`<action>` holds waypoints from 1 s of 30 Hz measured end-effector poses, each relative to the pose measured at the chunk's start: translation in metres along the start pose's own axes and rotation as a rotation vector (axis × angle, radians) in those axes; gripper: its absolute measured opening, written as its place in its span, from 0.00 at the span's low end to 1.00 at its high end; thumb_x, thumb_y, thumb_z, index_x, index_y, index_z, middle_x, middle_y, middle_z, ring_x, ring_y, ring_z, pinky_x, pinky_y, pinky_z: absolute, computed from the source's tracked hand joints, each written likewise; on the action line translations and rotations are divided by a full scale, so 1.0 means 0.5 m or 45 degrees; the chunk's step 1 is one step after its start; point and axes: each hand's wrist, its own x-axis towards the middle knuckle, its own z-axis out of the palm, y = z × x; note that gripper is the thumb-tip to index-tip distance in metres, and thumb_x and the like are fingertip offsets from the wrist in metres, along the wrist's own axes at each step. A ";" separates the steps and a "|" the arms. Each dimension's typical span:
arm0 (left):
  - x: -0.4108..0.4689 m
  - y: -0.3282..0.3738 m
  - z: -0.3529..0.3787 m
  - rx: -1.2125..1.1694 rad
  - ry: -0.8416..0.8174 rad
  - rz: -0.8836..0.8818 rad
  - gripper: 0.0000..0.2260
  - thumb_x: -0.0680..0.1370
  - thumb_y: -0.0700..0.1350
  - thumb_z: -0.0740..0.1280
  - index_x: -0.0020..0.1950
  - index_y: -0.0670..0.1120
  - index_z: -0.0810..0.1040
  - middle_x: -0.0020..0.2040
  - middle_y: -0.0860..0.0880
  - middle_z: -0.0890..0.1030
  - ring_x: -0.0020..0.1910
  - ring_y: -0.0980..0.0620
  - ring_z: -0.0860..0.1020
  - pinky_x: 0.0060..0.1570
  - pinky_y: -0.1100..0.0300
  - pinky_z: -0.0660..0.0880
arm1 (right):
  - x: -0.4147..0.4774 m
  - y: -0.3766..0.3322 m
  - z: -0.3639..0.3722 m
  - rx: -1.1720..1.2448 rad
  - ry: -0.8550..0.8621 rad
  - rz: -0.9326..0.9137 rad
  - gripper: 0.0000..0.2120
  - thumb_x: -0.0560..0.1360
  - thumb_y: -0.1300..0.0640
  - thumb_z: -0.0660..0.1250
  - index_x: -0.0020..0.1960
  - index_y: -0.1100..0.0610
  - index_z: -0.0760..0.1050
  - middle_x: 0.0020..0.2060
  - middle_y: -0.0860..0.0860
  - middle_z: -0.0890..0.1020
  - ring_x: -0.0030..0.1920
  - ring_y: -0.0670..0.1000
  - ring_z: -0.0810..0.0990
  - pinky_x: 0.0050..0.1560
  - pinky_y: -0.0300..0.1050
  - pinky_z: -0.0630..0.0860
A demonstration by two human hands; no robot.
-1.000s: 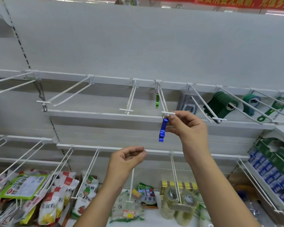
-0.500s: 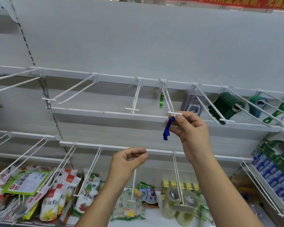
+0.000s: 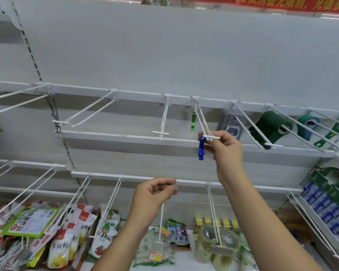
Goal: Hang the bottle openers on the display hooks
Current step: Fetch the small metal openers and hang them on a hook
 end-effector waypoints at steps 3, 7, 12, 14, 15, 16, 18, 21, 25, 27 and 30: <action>0.002 -0.006 -0.005 -0.002 0.010 -0.008 0.07 0.75 0.34 0.71 0.50 0.43 0.85 0.43 0.44 0.87 0.46 0.46 0.86 0.48 0.58 0.81 | 0.043 0.010 0.013 0.004 0.045 0.021 0.06 0.76 0.61 0.71 0.51 0.63 0.83 0.46 0.58 0.87 0.45 0.54 0.85 0.49 0.48 0.81; 0.007 -0.012 -0.017 0.019 0.031 -0.004 0.08 0.76 0.34 0.71 0.51 0.44 0.85 0.43 0.44 0.87 0.46 0.46 0.86 0.51 0.54 0.81 | 0.083 0.029 0.025 -0.074 0.065 0.004 0.07 0.77 0.59 0.71 0.52 0.62 0.83 0.47 0.58 0.86 0.42 0.48 0.82 0.44 0.42 0.79; 0.015 -0.021 -0.042 -0.012 0.085 0.004 0.09 0.75 0.33 0.71 0.51 0.44 0.85 0.42 0.43 0.87 0.45 0.45 0.86 0.49 0.55 0.79 | 0.121 0.040 0.048 -0.111 0.142 -0.005 0.04 0.77 0.61 0.70 0.47 0.58 0.84 0.45 0.58 0.84 0.39 0.48 0.80 0.43 0.42 0.79; 0.016 -0.023 -0.048 -0.028 0.103 -0.003 0.09 0.75 0.32 0.71 0.50 0.44 0.85 0.41 0.42 0.87 0.45 0.44 0.86 0.48 0.55 0.80 | 0.135 0.041 0.060 -0.114 0.182 0.003 0.04 0.77 0.61 0.70 0.47 0.60 0.83 0.39 0.53 0.84 0.36 0.46 0.80 0.39 0.38 0.78; 0.017 -0.025 -0.051 -0.026 0.109 -0.003 0.09 0.75 0.32 0.71 0.50 0.44 0.85 0.41 0.42 0.87 0.45 0.44 0.86 0.49 0.54 0.80 | 0.141 0.041 0.065 -0.107 0.197 0.006 0.04 0.77 0.61 0.70 0.48 0.61 0.82 0.37 0.51 0.83 0.35 0.44 0.80 0.37 0.36 0.78; 0.018 -0.026 -0.054 -0.018 0.112 -0.002 0.09 0.75 0.32 0.71 0.50 0.44 0.85 0.41 0.42 0.87 0.44 0.44 0.86 0.49 0.53 0.80 | 0.146 0.041 0.071 -0.103 0.213 0.004 0.04 0.77 0.61 0.70 0.48 0.62 0.82 0.36 0.50 0.82 0.33 0.43 0.81 0.34 0.34 0.77; 0.020 -0.030 -0.060 -0.005 0.108 -0.003 0.09 0.75 0.32 0.71 0.50 0.44 0.85 0.41 0.42 0.87 0.44 0.45 0.86 0.49 0.53 0.80 | 0.155 0.040 0.079 -0.089 0.254 -0.014 0.04 0.77 0.62 0.70 0.48 0.63 0.81 0.35 0.50 0.81 0.30 0.40 0.80 0.31 0.31 0.75; 0.025 -0.036 -0.071 -0.015 0.109 -0.022 0.09 0.74 0.32 0.71 0.50 0.43 0.85 0.41 0.42 0.87 0.45 0.44 0.86 0.50 0.52 0.80 | 0.168 0.036 0.090 -0.044 0.293 -0.051 0.05 0.76 0.65 0.70 0.48 0.67 0.81 0.33 0.51 0.79 0.27 0.37 0.78 0.30 0.30 0.74; 0.033 -0.041 -0.084 -0.021 0.125 -0.058 0.09 0.75 0.30 0.70 0.49 0.42 0.84 0.41 0.41 0.87 0.44 0.44 0.86 0.50 0.50 0.79 | 0.180 0.039 0.102 -0.032 0.291 -0.052 0.06 0.76 0.65 0.71 0.40 0.61 0.79 0.31 0.51 0.77 0.26 0.40 0.75 0.28 0.30 0.71; 0.038 -0.041 -0.090 -0.022 0.138 -0.063 0.08 0.75 0.30 0.70 0.49 0.41 0.84 0.41 0.41 0.87 0.44 0.43 0.86 0.51 0.50 0.79 | 0.184 0.042 0.104 -0.029 0.287 -0.028 0.08 0.76 0.65 0.71 0.38 0.59 0.78 0.31 0.51 0.76 0.27 0.41 0.74 0.27 0.30 0.71; 0.046 -0.040 -0.098 -0.030 0.151 -0.061 0.08 0.74 0.31 0.71 0.50 0.41 0.84 0.40 0.41 0.87 0.44 0.44 0.86 0.51 0.50 0.79 | 0.190 0.041 0.106 -0.030 0.294 -0.021 0.06 0.76 0.65 0.70 0.41 0.62 0.79 0.31 0.52 0.77 0.25 0.41 0.76 0.25 0.31 0.71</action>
